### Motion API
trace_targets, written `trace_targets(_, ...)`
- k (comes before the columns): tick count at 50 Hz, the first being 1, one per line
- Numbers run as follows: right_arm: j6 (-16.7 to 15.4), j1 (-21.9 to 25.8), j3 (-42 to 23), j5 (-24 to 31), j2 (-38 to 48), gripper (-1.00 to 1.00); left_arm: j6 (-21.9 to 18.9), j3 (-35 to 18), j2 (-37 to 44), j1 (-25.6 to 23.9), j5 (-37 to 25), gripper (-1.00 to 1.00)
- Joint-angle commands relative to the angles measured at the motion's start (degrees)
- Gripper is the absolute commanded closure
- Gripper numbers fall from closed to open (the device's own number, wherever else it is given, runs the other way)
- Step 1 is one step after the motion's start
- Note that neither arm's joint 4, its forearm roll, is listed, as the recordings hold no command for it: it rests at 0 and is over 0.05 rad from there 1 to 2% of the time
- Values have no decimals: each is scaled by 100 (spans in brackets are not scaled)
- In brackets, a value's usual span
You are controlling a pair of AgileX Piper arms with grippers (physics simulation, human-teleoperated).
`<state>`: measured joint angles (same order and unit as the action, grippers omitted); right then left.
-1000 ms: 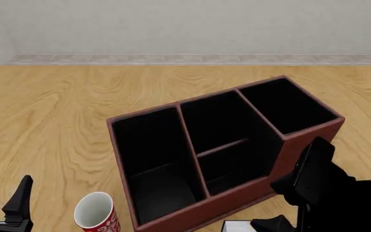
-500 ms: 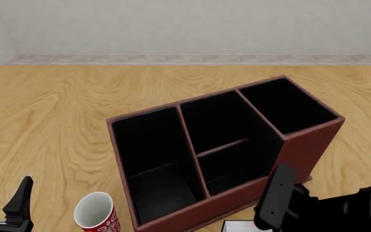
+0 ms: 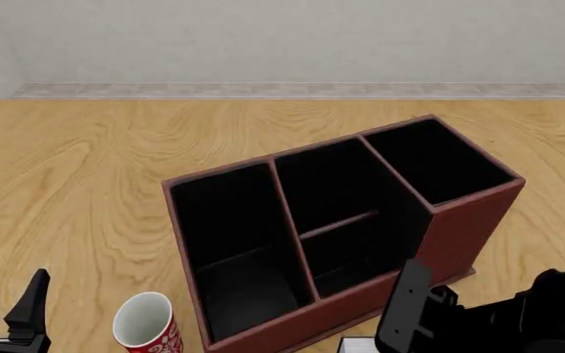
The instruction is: Pick up the book and place it in the right compartment of the caddy.
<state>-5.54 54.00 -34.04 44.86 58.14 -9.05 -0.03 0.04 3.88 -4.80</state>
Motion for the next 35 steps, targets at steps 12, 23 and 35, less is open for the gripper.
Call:
trace_targets(12, 91, 208, 91, -361, 373, 100, -26, 0, 0, 59, -24, -100)
trace_targets(23, 229, 301, 138, -275, 233, 100, -31, 1, 0, 26, -34, -100)
trace_targets(35, 150, 175, -49, 203, -105, 100, -40, 1, 3, 0, -54, -100)
